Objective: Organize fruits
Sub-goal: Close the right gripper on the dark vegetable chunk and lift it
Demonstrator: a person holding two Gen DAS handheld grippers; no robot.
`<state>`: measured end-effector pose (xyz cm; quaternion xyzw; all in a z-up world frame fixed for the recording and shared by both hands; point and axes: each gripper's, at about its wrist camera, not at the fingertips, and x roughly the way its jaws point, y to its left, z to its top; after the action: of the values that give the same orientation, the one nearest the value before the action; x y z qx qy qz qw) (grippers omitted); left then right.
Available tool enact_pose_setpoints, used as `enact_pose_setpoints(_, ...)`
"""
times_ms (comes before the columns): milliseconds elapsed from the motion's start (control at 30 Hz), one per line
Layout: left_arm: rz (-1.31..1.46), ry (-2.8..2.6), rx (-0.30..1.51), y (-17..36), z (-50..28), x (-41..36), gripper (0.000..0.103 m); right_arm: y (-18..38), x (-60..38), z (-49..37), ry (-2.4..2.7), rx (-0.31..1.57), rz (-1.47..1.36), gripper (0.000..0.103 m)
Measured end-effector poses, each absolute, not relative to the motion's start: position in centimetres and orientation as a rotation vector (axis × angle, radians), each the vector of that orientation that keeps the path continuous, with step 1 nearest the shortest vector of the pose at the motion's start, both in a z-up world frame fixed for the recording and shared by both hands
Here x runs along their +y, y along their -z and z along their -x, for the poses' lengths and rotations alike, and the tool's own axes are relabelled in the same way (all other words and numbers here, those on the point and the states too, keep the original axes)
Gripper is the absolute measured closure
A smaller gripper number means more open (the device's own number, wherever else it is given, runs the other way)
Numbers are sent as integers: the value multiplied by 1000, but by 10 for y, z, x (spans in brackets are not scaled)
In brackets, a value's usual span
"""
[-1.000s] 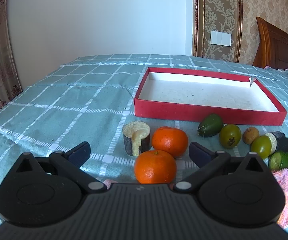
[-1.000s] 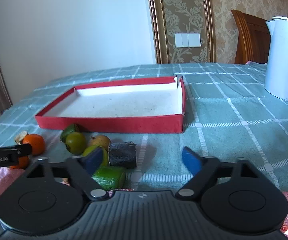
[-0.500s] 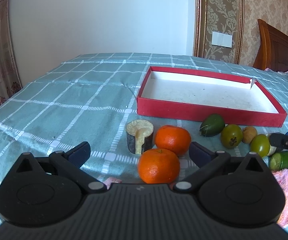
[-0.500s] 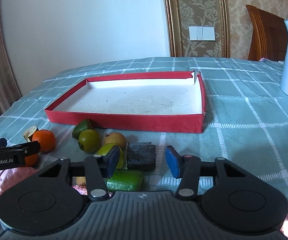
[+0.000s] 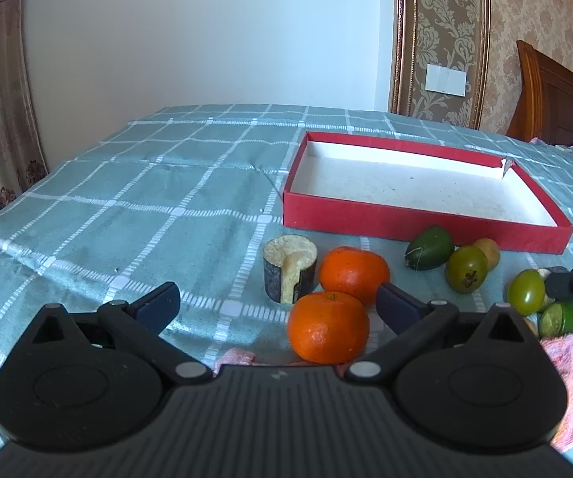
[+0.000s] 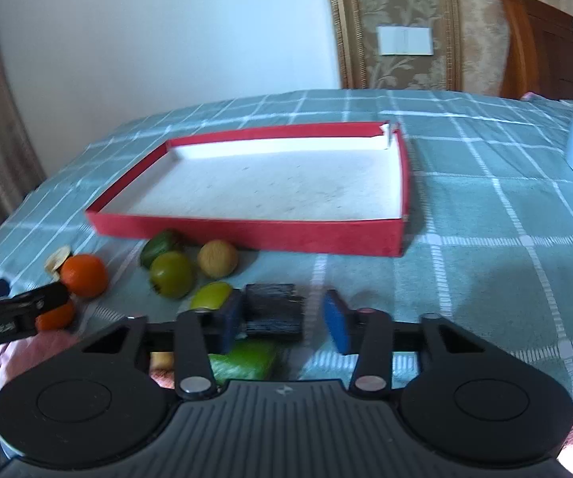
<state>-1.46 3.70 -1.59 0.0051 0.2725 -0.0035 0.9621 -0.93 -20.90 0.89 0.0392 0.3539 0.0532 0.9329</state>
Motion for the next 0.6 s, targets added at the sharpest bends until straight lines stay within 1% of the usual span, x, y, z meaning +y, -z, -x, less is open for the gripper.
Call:
enact_pose_setpoints(267,-3,5,541,13,17,39,0,-4,-207,-9,-120,777,-44,64)
enact_pose_setpoints(333,4,2,538,12,18,42,0,0,-206,-12,-134,783,-57,70)
enact_pose_setpoints(367,7,-1,534,12,18,45,0,0,-207,-12,-130,779,-68,71)
enact_pose_setpoints(467,19,4,515,12,22,54,0,-3,-212,-4,-122,697,-103,71)
enact_pose_setpoints(600,30,41,503,14,26,62,0,-5,-216,1,-25,600,-76,71)
